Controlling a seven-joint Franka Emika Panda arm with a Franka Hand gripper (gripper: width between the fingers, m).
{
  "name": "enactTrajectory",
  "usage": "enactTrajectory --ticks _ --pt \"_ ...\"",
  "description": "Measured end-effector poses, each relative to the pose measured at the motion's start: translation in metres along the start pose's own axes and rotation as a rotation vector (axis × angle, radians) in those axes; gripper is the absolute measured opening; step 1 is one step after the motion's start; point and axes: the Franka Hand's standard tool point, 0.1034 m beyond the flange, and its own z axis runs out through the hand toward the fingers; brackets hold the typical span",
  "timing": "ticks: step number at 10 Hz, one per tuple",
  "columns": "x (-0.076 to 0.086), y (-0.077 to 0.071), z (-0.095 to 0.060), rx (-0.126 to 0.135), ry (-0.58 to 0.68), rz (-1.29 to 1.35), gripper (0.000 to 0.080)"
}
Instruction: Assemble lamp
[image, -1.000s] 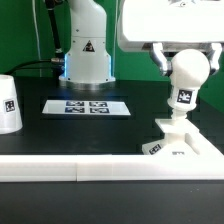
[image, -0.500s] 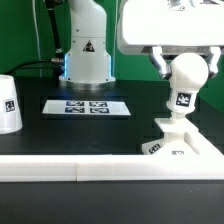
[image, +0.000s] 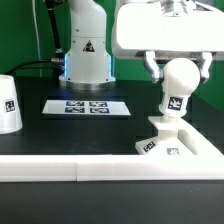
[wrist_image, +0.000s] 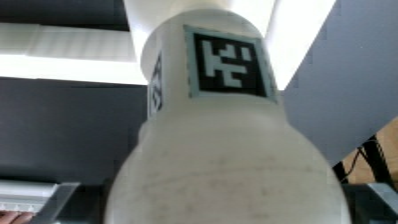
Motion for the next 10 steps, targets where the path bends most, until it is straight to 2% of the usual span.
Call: enactTrajectory --ticks 4,5,6,10 --pt "-0.0008 -0.0005 0.0022 0.004 -0.025 0.001 0.058" --pt "-0.0016 -0.0005 0.0025 0.004 -0.028 0.001 0.0669" --pt "-0.002 -0.0005 0.0027 0.004 -0.03 0.001 0.069" --pt "-0.0029 -0.0004 0.003 0.004 -0.032 -0.001 0.0699"
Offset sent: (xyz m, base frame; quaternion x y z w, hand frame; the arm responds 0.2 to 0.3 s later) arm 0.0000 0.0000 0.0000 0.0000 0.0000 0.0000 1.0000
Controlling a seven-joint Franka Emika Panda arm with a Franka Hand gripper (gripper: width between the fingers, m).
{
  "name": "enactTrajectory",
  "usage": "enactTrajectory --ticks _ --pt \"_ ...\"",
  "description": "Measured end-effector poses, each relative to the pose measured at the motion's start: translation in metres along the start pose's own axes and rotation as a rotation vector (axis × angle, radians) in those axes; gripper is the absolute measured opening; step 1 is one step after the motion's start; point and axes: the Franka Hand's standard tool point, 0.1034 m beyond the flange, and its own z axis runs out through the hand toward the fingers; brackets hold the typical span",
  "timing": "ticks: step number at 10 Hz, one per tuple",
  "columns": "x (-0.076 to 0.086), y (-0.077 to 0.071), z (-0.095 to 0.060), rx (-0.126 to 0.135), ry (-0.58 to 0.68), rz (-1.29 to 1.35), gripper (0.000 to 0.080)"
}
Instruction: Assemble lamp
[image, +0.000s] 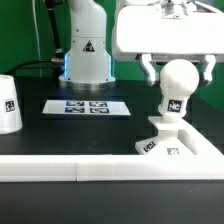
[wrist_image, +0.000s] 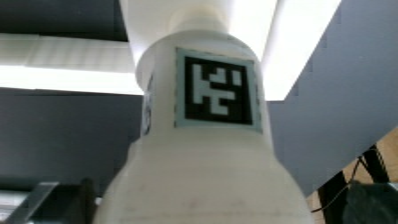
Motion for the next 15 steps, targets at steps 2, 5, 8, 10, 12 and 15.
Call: enactTrajectory --ticks 2,5,8,10,12,15 --pt "-0.001 0.002 -0.003 -0.002 -0.002 -0.015 0.0699" --pt "0.003 0.007 -0.01 -0.005 -0.006 -0.028 0.0699" --pt "0.009 0.011 -0.016 -0.005 -0.008 -0.025 0.0699" --pt "0.007 0.01 -0.015 -0.002 -0.024 -0.024 0.0699" --pt "0.009 0.024 -0.014 -0.011 -0.047 -0.048 0.0699" --pt "0.01 0.033 -0.01 0.031 -0.272 -0.018 0.0699"
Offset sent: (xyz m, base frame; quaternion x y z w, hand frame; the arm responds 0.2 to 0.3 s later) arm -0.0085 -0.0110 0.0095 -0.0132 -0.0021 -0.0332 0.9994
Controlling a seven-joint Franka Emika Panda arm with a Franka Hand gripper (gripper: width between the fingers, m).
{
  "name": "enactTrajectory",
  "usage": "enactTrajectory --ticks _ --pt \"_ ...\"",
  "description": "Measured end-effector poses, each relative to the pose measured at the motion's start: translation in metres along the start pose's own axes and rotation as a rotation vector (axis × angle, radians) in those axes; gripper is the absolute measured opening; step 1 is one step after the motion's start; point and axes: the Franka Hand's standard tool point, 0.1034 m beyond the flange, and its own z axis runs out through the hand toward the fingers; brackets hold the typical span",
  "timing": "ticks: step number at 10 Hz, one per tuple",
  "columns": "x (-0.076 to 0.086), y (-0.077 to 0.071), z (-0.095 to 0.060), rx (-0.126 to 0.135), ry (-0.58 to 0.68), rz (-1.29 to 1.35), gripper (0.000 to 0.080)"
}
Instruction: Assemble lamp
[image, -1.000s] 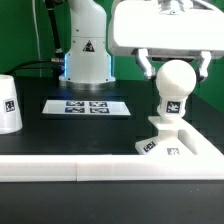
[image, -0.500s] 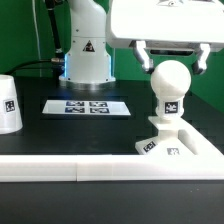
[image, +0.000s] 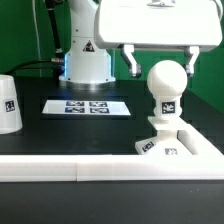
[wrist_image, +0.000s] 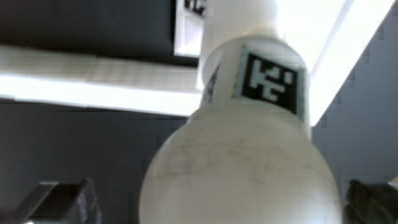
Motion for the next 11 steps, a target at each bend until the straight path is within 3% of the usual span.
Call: enactTrajectory --ticks 4,11 --pt "0.001 -0.008 0.004 0.061 -0.262 0.03 0.0699" --pt "-0.001 -0.009 0.014 0.055 -0.26 0.034 0.0699"
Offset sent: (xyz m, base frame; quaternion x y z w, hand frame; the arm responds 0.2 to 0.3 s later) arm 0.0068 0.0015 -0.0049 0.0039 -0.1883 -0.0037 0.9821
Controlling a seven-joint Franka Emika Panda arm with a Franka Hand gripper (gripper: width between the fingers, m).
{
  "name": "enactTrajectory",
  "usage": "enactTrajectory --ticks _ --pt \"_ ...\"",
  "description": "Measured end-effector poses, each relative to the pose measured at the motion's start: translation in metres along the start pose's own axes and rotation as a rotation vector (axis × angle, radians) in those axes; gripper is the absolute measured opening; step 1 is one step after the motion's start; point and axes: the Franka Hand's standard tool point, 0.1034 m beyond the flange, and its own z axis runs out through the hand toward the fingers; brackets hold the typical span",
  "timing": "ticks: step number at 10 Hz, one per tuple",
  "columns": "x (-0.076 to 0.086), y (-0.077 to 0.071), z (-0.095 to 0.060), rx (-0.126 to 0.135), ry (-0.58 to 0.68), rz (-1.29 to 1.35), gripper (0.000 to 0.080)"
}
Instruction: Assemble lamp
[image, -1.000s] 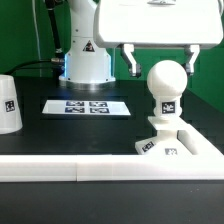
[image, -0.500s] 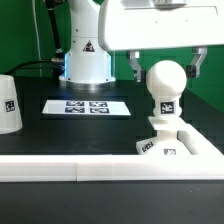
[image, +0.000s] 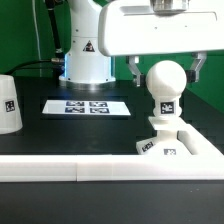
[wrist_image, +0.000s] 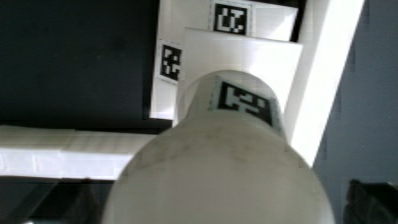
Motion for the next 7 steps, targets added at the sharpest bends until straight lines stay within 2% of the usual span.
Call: enactTrajectory --ticks 3,4,5,7 --pt "-0.0013 0.0015 0.0028 -0.001 -0.005 0.002 0.0699" --pt "-0.0013 0.0019 0.0028 -0.001 -0.005 0.0 0.0611" --pt "-0.0013 0.002 0.0028 -0.001 -0.005 0.001 0.0577" --pt "-0.0013 0.002 0.0028 -0.001 -0.005 0.004 0.0577"
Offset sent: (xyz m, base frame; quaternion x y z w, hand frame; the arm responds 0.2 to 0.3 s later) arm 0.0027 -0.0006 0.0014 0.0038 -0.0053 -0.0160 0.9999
